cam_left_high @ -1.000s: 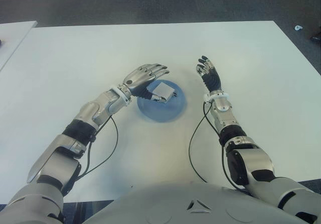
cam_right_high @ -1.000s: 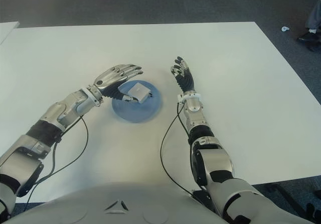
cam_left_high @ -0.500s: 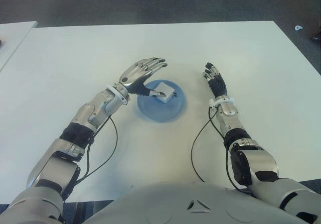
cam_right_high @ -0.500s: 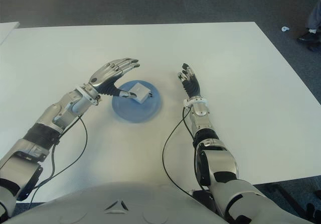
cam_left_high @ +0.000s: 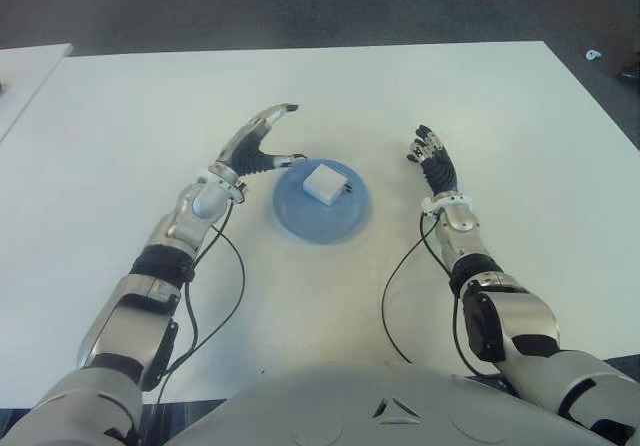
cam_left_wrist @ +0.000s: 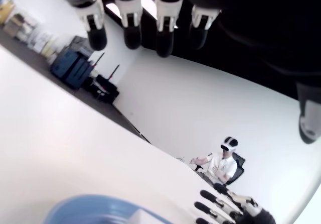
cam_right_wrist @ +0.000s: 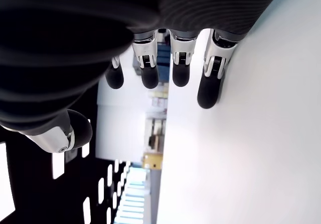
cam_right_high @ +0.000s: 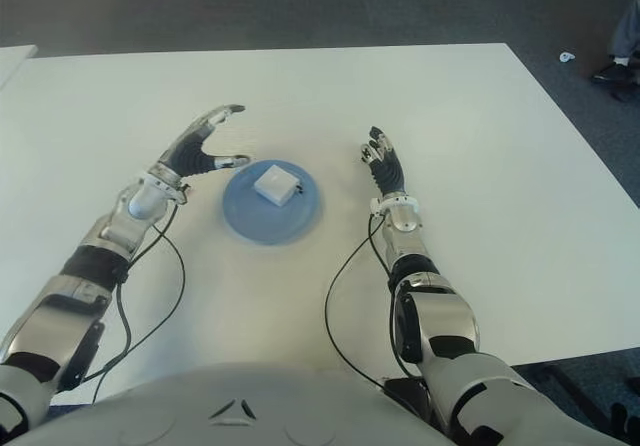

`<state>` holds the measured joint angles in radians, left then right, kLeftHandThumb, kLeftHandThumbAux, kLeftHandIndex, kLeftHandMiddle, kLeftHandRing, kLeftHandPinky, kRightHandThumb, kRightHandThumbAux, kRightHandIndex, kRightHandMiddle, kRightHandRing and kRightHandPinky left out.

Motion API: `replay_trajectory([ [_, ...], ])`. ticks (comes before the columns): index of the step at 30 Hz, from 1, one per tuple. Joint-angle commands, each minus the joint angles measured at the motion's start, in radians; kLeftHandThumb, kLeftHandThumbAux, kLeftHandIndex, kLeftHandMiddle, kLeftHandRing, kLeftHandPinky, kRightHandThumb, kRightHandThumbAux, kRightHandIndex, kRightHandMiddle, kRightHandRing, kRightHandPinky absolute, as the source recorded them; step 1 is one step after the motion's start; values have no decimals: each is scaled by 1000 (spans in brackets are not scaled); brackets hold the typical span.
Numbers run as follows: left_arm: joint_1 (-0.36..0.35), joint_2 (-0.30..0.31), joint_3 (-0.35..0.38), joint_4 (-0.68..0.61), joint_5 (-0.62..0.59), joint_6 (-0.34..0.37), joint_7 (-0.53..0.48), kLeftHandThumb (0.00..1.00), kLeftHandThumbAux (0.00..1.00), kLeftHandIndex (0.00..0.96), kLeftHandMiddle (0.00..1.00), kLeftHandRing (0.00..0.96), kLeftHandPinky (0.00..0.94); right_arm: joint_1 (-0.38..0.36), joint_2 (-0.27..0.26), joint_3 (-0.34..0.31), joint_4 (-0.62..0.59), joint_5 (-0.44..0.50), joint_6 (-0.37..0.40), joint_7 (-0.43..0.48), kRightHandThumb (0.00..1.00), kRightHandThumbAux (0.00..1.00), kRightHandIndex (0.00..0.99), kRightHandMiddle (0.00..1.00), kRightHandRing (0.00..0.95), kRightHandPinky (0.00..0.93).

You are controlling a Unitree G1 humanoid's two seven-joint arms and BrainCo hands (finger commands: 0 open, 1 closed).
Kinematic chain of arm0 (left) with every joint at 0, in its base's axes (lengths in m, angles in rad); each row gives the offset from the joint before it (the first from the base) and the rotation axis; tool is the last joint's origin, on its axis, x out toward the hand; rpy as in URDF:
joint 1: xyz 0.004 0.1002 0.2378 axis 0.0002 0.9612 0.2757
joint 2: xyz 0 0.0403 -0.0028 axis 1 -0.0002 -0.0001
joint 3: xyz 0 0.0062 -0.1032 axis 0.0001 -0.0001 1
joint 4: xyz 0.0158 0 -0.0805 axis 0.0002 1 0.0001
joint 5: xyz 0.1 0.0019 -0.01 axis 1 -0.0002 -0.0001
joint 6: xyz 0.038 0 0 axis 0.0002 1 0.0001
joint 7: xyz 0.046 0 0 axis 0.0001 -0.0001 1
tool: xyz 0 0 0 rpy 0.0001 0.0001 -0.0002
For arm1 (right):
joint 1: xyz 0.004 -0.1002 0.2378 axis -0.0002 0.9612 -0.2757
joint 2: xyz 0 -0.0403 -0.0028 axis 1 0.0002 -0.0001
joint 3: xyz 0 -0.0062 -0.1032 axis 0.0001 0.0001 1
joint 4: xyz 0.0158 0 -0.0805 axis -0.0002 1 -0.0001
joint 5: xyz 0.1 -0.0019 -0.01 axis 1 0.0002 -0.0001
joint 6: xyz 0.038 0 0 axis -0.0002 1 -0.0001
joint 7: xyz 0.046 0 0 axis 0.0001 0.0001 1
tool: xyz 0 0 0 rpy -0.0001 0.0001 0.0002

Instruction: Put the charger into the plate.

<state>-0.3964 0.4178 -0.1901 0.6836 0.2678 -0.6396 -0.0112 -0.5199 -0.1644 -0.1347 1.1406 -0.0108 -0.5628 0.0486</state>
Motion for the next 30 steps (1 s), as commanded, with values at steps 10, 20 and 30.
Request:
replay_trajectory([
  [10,-17,-171,317,353,-462,-70,-315,113,564,60,160,146,145,37,-14,3,102,-11,42,-10,0,483,0,58,43,42],
  [20,-8,-232,460,370,-614,2,-402,69,555,5,106,104,104,45,-18,5,104,-14,30,-13,0,491,0,63,50,48],
  [30,19,-249,502,413,-585,10,-332,72,563,0,51,43,51,53,-19,7,101,-18,16,-14,0,492,0,71,59,53],
])
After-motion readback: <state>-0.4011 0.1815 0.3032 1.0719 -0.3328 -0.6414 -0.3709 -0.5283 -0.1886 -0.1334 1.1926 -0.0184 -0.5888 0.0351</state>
